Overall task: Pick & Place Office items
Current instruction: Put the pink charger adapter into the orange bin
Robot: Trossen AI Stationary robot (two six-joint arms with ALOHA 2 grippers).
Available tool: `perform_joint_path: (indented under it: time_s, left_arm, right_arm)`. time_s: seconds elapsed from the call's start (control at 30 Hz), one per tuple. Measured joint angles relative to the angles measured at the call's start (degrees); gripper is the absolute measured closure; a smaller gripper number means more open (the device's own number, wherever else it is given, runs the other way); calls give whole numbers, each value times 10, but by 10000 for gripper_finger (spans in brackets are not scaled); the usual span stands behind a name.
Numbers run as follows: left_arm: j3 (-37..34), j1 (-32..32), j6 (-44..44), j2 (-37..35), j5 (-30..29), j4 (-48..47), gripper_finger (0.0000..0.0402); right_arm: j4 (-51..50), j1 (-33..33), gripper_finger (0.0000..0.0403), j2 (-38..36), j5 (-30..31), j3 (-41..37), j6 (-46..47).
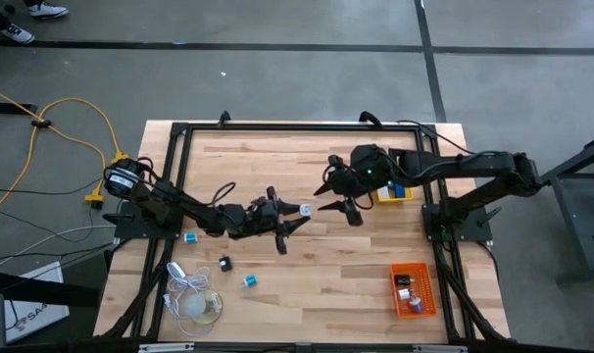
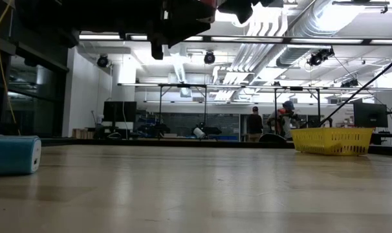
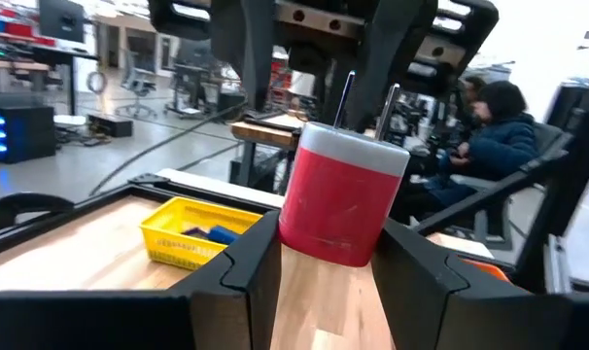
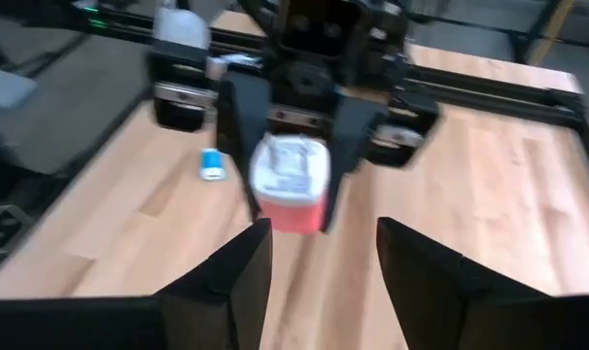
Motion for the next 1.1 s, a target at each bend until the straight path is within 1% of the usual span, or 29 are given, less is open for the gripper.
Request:
perform_joint_path:
  time_s: [0.07,0.13,0.47,0.63,0.77,0.93,1.0,1.1]
  left_arm:
    - [0,-2,2,0,-15,6,268]
    - [0,-2,2,0,-18,12,268]
    - [0,5,2,0,-17,36,268]
    - [0,15,2,0,-17,42,268]
    - [0,19,7,0,-7,54,268]
    - [0,19,22,0,-7,66,268]
    - [0,18,30,0,-6,66,268]
    - [-1,14,32,0,-9,58,268]
  right_arm:
    - [-3,-1,229,0,20,0,1]
    - [-4,-1,229,0,30,0,1]
    - [2,0,229,0,23,0,2]
    - [27,0,229,0,22,0,2]
    - [39,0,229,0,9,0,2]
    - [44,0,229,14,11,0,2]
    - [60,0,229,31,18,0,2]
    - [56,0,229,41,25,0,2]
